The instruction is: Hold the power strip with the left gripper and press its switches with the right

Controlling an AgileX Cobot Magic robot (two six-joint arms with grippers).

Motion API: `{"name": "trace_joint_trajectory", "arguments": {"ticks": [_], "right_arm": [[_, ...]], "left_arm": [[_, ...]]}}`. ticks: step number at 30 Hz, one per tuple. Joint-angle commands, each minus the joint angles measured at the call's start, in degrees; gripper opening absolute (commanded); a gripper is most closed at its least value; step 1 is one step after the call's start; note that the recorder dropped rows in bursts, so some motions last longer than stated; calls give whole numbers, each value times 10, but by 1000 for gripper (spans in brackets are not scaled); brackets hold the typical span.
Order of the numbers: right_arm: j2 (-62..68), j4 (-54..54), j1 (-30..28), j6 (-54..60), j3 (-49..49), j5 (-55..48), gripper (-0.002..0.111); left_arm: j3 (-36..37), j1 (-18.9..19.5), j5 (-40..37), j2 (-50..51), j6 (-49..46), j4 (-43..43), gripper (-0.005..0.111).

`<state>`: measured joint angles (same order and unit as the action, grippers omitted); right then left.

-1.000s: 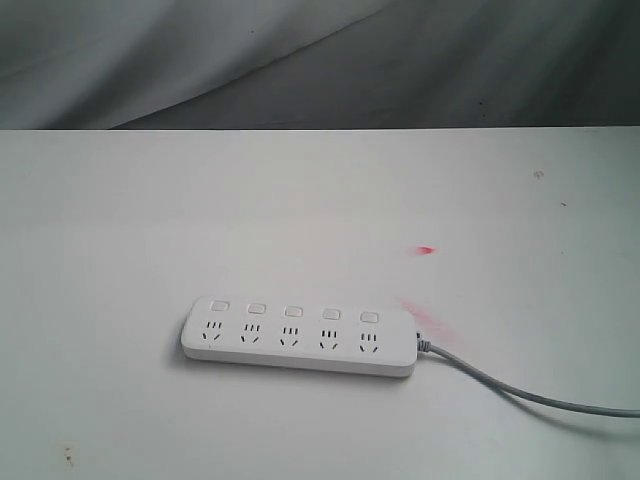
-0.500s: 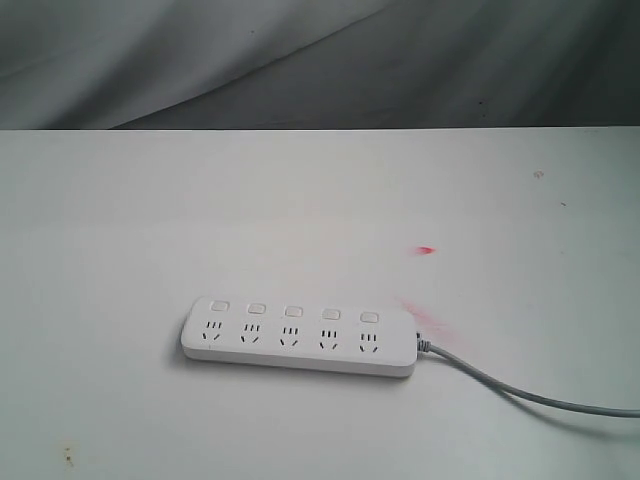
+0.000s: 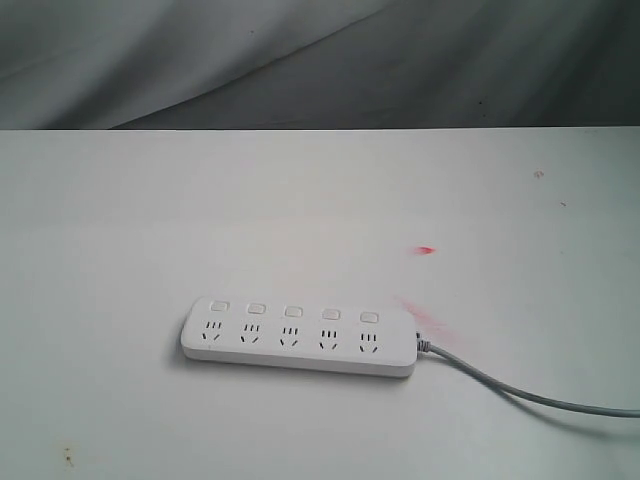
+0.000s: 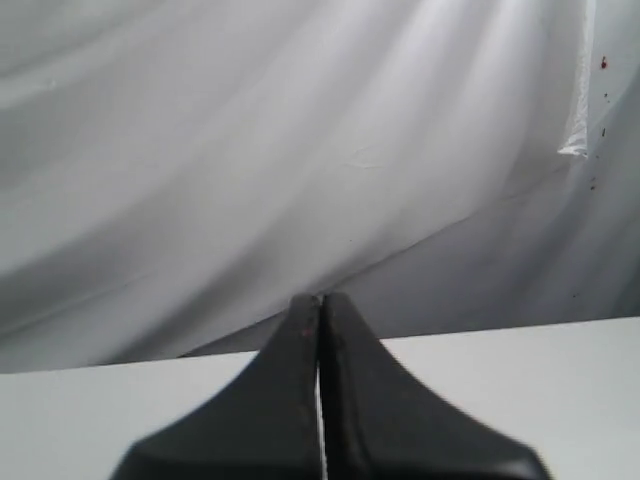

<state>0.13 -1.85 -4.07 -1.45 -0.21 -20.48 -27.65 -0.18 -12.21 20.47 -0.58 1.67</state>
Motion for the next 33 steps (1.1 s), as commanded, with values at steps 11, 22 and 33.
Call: {"name": "trace_joint_trajectory", "arguments": {"ticks": [11,22,33], "right_arm": [[-1,3,-4,-1,2,9,0],[-1,3,-4,-1,2,9,0],[-1,3,-4,-1,2,9,0]], "left_arm": [[143,-5,-4,-198,6,-38,0],[188,-5,-55,-205,1,-11,0],[276,-5,-43,-205,6,-12,0]]}}
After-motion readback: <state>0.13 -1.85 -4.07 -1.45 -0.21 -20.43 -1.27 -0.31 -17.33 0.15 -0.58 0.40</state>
